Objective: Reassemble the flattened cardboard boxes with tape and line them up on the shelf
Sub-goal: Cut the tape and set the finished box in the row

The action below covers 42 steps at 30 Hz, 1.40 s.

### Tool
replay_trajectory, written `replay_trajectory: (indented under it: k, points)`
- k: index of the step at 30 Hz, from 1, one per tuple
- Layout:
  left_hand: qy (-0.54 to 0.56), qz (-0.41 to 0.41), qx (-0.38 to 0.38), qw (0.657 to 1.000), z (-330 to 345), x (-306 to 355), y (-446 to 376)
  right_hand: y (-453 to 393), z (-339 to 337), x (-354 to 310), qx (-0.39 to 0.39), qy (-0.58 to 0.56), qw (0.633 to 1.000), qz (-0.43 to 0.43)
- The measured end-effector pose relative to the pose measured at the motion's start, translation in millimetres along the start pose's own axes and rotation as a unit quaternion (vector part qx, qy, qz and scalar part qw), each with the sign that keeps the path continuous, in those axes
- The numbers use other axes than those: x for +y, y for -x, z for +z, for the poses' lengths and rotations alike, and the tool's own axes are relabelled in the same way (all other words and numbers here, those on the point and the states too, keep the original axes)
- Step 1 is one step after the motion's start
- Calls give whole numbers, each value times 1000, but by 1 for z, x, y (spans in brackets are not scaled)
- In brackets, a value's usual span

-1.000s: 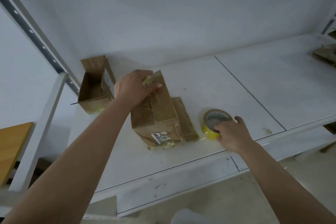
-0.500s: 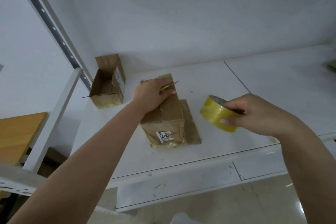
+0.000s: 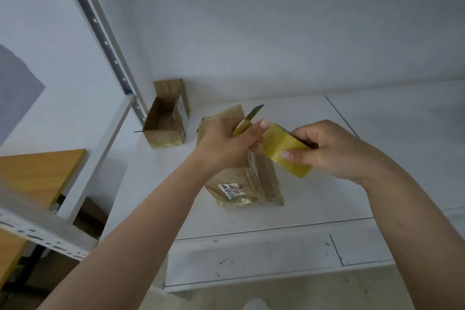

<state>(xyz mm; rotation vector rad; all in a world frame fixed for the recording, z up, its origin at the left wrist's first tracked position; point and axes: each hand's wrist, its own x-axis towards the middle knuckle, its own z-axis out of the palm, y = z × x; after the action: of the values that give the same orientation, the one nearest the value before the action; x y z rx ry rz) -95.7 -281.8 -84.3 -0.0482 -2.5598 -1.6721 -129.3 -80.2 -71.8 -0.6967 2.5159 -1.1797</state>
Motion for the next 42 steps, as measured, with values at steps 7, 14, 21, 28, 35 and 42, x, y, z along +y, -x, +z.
replay_trajectory:
  k: [7,14,21,28,35,42]
  points:
    - [2,-10,66,998,-14,-5,14,-10,6,-14,-33,9,998,-46]
    - [-59,35,234,970,-27,-26,32,-24,3,-31,-8,-54,996,-68]
    - [-97,-81,300,945,-58,-97,72,-30,10,3,33,105,994,8]
    - [-116,-73,323,936,-51,-116,65,-36,24,11,57,102,993,33]
    - [-24,-123,281,952,-34,-146,54,-41,42,41,38,88,993,66]
    - [106,-167,239,951,-2,-157,46,-41,70,71,19,58,994,87]
